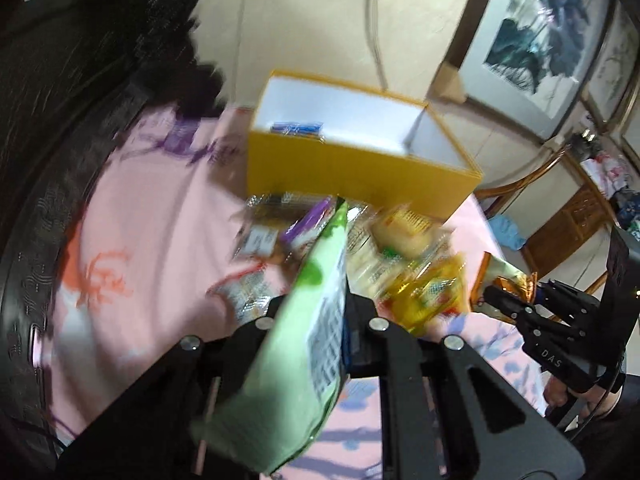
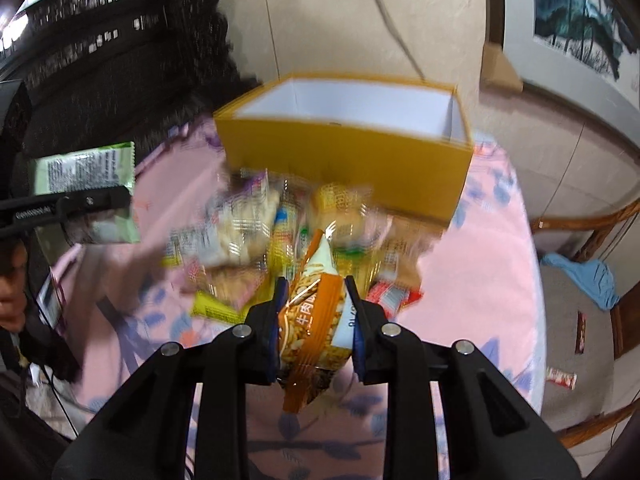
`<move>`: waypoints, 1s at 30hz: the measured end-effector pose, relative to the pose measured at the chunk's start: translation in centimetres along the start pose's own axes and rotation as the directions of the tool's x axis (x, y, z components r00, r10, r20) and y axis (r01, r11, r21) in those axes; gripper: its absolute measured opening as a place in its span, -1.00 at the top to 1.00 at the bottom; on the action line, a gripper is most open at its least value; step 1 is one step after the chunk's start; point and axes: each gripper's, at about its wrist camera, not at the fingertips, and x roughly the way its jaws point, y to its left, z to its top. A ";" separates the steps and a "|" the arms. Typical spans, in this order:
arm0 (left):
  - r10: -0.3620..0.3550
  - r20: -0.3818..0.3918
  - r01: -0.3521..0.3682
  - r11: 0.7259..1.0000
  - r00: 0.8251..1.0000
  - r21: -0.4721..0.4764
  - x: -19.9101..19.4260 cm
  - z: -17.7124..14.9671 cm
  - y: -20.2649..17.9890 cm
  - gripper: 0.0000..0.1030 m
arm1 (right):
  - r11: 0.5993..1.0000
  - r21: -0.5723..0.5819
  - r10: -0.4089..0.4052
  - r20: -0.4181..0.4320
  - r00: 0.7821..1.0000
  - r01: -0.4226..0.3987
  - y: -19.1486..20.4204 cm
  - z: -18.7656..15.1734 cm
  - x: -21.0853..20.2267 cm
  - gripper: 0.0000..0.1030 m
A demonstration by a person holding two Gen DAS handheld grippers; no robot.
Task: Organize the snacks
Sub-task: 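Lift both packs into the yellow box and release them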
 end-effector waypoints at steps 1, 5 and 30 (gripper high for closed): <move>-0.004 0.012 0.004 1.000 1.000 0.013 -0.2 0.8 -0.5 0.75 | 1.000 0.002 0.002 0.019 1.000 -0.002 -0.2 0.9 -0.4 0.47; -0.028 0.060 0.025 0.998 0.998 0.053 -0.2 5.3 -2.1 0.75 | 1.000 0.001 0.008 0.119 0.993 -0.008 -1.1 5.7 -1.8 0.47; 0.133 0.112 -0.134 0.991 0.985 -0.001 7.4 25.5 -7.7 -0.76 | 0.994 0.077 -0.089 0.218 0.972 0.074 -8.2 24.8 3.9 -0.35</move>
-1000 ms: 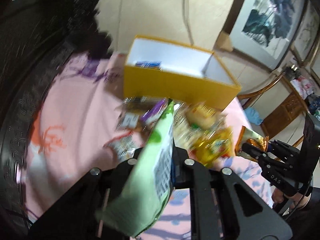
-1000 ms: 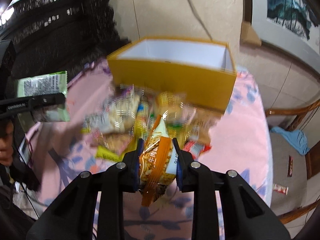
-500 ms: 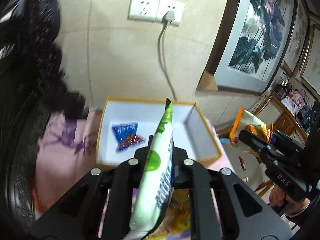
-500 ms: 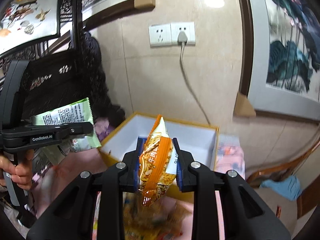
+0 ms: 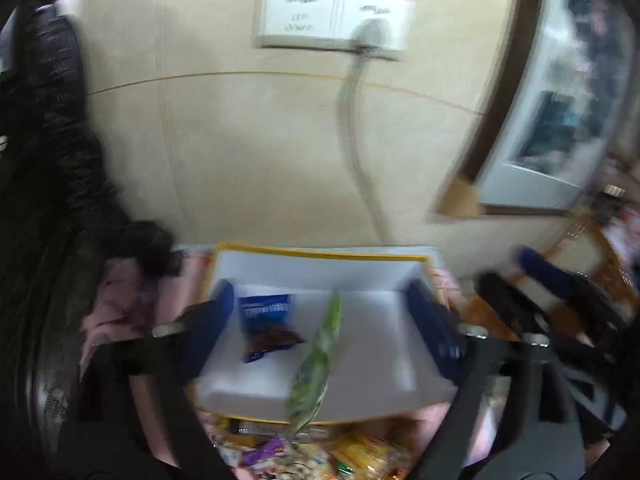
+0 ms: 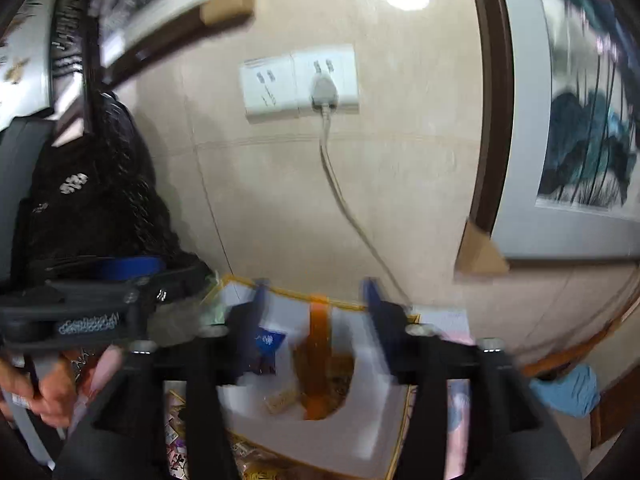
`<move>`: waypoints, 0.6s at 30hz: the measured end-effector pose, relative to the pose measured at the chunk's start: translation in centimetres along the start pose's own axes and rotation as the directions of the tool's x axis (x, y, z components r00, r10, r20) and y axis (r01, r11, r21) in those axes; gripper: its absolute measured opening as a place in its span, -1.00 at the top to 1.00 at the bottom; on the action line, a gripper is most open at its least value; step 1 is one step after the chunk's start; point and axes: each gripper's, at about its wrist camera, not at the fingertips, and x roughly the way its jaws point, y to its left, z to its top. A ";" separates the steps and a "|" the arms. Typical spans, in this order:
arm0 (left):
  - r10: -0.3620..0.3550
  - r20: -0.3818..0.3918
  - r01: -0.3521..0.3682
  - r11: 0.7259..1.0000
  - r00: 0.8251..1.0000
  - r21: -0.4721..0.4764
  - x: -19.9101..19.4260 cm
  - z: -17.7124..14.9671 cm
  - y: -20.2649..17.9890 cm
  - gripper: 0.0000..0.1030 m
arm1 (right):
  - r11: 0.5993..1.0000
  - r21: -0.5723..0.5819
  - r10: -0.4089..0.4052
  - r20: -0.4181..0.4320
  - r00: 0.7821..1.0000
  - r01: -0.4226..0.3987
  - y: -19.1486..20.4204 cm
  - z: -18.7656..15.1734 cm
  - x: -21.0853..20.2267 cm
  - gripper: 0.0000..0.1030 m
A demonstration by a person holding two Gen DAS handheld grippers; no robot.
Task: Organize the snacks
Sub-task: 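Lift both packs into the yellow box and release them, then grasp the white peanut bag with the left gripper while the right gripper grasps the yellow bread pack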
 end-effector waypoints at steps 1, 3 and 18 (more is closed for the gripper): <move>-0.016 0.008 0.015 1.000 1.000 0.005 -0.1 -0.1 0.2 -0.76 | 1.000 0.002 0.008 0.001 1.000 -0.008 0.0 -0.3 0.0 -0.35; -0.027 0.018 0.027 1.000 0.999 0.010 -0.5 -0.4 0.5 -0.76 | 1.000 0.003 0.030 0.004 1.000 -0.030 0.0 -0.9 -0.2 -0.36; 0.076 0.024 -0.076 0.997 0.997 0.015 -4.9 -12.2 5.0 -0.79 | 0.952 -0.186 0.225 -0.117 0.967 -0.244 1.8 -13.4 -6.1 -0.36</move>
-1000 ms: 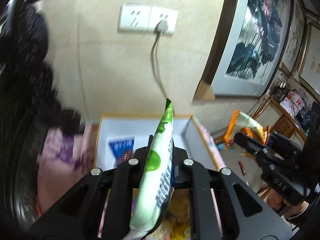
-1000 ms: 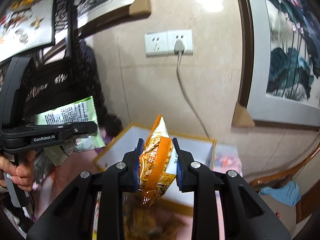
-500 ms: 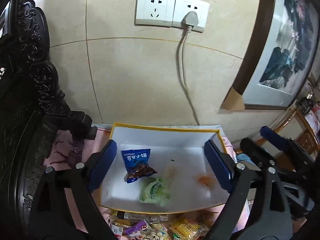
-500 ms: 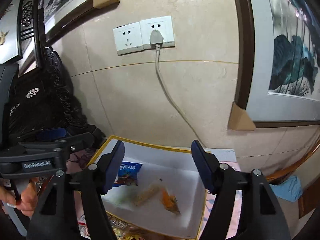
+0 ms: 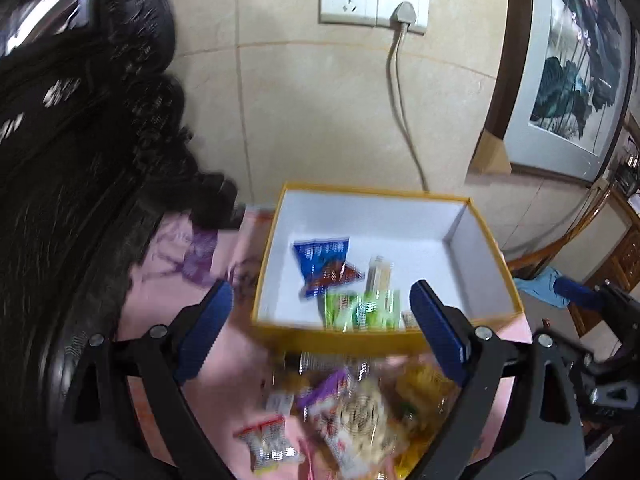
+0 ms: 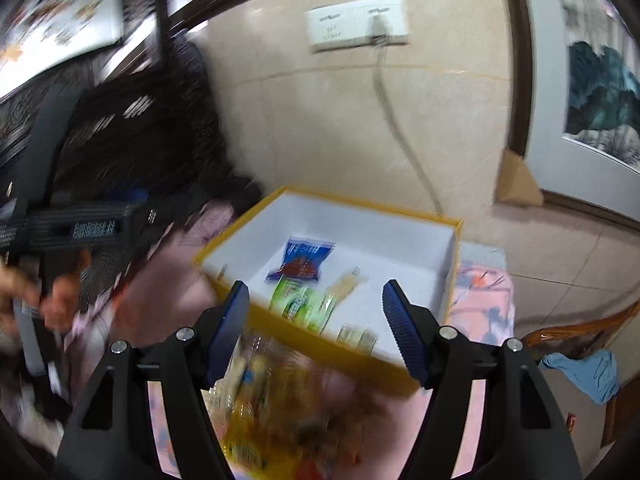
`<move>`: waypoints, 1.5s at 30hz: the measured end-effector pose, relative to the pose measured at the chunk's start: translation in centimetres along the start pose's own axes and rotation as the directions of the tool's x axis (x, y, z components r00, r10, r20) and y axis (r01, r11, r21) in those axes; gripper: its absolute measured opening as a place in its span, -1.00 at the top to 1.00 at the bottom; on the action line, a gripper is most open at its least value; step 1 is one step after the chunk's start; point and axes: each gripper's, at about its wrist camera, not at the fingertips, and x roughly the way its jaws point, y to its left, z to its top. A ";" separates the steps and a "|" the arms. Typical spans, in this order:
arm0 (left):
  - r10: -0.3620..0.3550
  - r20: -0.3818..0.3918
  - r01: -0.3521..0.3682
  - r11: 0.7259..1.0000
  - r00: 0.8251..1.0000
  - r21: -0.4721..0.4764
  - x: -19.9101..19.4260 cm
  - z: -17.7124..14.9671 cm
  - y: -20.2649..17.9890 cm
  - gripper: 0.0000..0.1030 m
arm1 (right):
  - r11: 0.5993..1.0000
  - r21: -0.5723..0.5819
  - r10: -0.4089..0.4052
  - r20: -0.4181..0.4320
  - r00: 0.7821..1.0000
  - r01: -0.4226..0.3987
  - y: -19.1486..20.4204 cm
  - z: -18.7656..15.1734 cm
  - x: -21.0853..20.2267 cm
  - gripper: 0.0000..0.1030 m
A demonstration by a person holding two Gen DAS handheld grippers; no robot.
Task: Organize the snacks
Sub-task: 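Grasp the white peanut bag with the left gripper while the right gripper grasps the yellow bread pack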
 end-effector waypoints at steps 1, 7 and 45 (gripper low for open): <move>-0.004 -0.004 0.004 1.000 1.000 -0.010 -0.3 -1.0 0.4 -0.79 | 0.999 -0.049 0.021 -0.010 1.000 -0.021 0.8 -1.3 -0.2 -0.36; -0.012 -0.045 0.008 0.997 0.999 -0.083 -1.8 -6.7 2.5 -0.79 | 0.939 -0.320 0.097 -0.106 0.990 -0.126 4.6 -7.0 0.1 -0.36; -0.059 -0.255 0.054 0.998 0.965 -0.024 3.5 -13.5 -2.2 -0.79 | 0.944 -0.314 0.015 -0.264 0.964 -0.100 3.3 -13.8 -0.4 0.29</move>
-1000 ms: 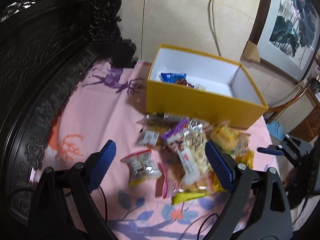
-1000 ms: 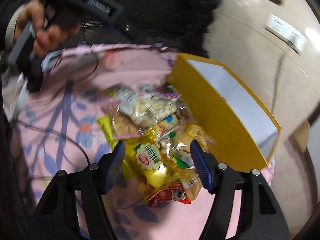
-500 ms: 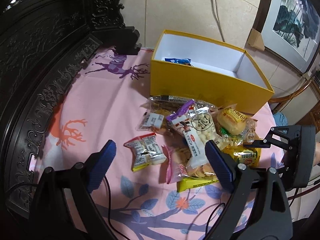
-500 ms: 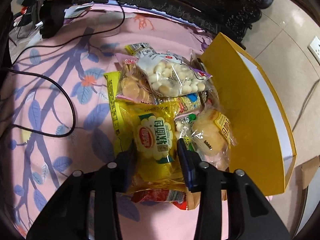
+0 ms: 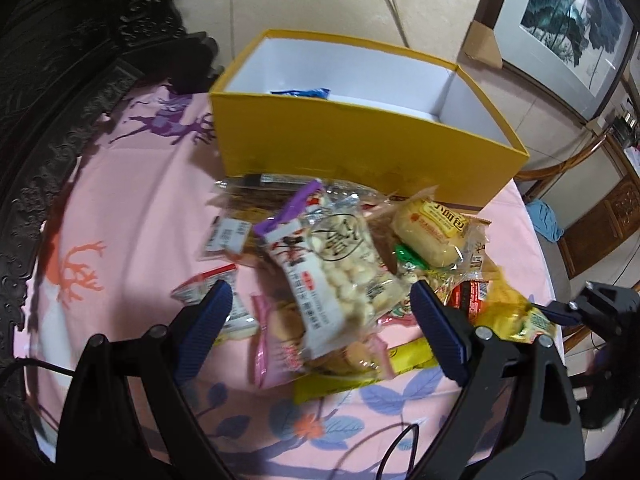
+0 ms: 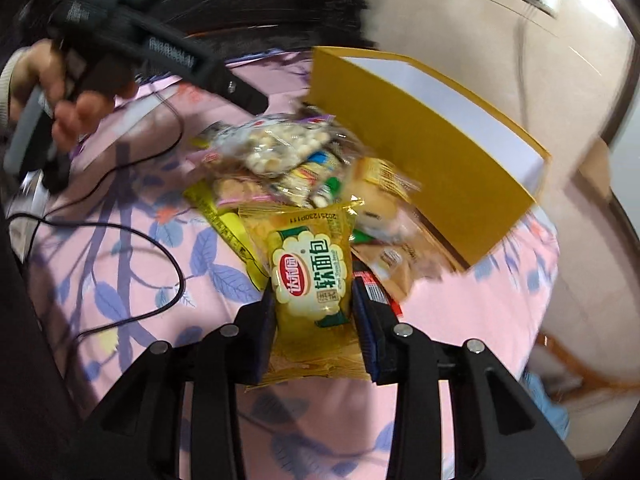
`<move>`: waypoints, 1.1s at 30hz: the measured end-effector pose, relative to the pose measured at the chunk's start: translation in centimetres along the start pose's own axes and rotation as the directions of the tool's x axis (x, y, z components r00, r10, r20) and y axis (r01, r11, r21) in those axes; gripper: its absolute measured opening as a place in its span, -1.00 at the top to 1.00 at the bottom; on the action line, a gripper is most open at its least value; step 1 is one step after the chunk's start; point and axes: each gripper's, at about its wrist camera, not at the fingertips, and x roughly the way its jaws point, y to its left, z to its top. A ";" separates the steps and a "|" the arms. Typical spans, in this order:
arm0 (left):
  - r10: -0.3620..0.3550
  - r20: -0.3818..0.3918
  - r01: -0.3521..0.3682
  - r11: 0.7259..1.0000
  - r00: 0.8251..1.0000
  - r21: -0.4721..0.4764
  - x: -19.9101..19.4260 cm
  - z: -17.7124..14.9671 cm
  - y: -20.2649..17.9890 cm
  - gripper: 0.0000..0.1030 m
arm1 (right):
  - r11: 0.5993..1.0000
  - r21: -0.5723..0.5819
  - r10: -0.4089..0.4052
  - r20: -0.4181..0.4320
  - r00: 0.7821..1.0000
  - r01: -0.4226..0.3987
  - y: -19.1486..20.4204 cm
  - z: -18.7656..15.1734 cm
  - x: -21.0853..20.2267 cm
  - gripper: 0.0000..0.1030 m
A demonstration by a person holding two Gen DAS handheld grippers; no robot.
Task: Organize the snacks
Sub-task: 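Grasp the white peanut bag with the left gripper while the right gripper grasps the yellow bread pack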
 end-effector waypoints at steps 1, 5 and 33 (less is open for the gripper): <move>0.000 -0.009 0.000 1.000 1.000 0.005 0.5 0.1 -0.3 -0.79 | 0.999 0.032 -0.007 -0.002 1.000 0.007 -0.1 -0.2 -0.2 0.29; -0.009 -0.046 0.008 1.000 0.999 -0.016 2.8 0.5 -0.9 -0.79 | 0.990 0.139 -0.026 -0.017 1.000 0.028 -0.6 -0.9 -0.5 0.29; -0.060 -0.098 0.053 0.996 0.993 -0.069 6.0 0.6 -0.8 0.23 | 0.948 0.316 -0.037 0.016 0.999 0.030 0.1 -1.1 -1.2 0.29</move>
